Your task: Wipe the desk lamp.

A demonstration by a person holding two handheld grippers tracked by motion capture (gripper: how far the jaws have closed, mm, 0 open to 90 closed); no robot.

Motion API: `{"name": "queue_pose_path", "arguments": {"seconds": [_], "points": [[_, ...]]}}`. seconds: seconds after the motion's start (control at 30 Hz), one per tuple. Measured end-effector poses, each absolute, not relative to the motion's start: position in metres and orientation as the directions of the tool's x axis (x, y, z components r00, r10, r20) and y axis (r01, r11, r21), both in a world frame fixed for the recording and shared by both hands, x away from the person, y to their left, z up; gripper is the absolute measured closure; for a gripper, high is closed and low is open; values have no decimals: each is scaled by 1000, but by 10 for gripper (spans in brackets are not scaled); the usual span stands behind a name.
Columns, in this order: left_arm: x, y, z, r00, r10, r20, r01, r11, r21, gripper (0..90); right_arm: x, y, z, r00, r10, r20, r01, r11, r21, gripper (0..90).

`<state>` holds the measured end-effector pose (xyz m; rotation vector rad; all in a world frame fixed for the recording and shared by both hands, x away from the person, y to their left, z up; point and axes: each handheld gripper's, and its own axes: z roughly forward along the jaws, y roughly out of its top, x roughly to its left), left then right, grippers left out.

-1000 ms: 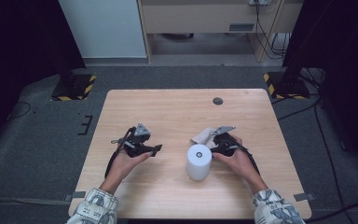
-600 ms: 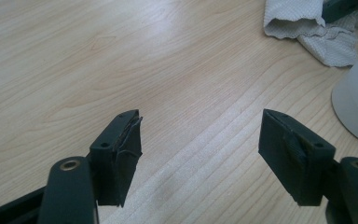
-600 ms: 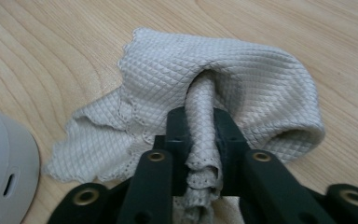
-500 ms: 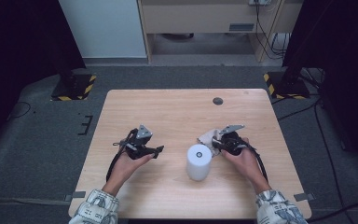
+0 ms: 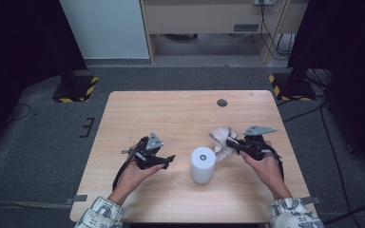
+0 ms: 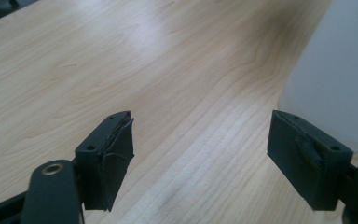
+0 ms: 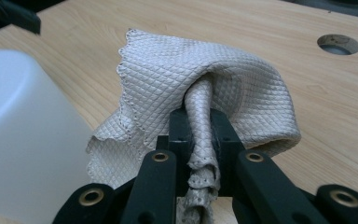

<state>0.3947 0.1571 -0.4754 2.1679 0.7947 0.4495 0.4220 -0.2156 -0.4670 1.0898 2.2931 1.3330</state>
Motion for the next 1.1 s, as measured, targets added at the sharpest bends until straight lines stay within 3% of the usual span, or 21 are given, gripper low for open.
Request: {"name": "queue_pose_path", "arguments": {"seconds": [0.1,0.4,0.57,0.9,1.1], "points": [[391,150,-478,760,646,72,381,-533,755,224,424,-220,-463,-674,719,170,479,251,841,821],[375,131,-477,848,530,23,328,-559,762,153,427,-210,-445,-718,671,183,470,275,839,824],[366,116,-475,870,491,44,287,-577,765,137,427,-209,-425,-739,647,188,455,274,847,824],[365,101,-481,885,462,66,268,-620,737,138,423,-190,-386,-791,591,159,427,347,835,821],[363,92,-478,888,453,81,244,-612,752,159,423,-167,-400,-820,554,143,449,467,762,821]]}}
